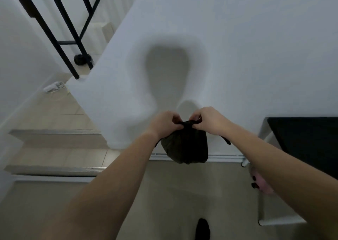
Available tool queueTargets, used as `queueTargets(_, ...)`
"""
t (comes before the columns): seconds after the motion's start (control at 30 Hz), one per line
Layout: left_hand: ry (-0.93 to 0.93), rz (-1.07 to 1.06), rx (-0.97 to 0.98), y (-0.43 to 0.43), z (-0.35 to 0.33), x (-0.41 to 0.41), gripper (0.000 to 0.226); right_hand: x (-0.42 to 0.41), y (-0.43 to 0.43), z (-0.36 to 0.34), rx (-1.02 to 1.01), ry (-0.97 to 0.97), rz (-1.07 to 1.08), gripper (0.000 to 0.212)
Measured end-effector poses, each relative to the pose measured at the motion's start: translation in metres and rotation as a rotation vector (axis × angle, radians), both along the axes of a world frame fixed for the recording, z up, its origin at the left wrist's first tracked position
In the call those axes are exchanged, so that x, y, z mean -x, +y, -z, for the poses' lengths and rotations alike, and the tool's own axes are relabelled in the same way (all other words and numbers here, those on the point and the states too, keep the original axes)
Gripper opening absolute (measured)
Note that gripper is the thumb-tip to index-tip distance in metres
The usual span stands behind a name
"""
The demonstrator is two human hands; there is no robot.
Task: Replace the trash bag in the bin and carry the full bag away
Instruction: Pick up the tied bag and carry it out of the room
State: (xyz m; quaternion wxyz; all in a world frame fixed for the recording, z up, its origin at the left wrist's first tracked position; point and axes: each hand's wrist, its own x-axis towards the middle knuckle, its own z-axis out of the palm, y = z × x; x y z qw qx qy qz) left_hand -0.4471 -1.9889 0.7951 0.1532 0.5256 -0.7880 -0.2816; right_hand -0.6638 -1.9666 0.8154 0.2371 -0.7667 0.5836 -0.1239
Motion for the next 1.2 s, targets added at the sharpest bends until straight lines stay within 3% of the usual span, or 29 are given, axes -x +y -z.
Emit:
queueTargets(0.33,-0.023,-0.127,-0.140,-0.073,0.066,0.007,0.012,0.004,-0.101,0.076,-0.138,0.034,-0.086,0.023)
queueTargets(0.6,-0.026,-0.170,-0.243,-0.122,0.167,0.001,0.016,-0.009,-0.151,0.177,-0.297,0.000,0.020,0.022)
queueTargets(1.2,-0.093,-0.115,-0.421,-0.168,0.526,0.001,0.004,-0.023,-0.175,0.553,-0.392,0.003,0.184,0.022)
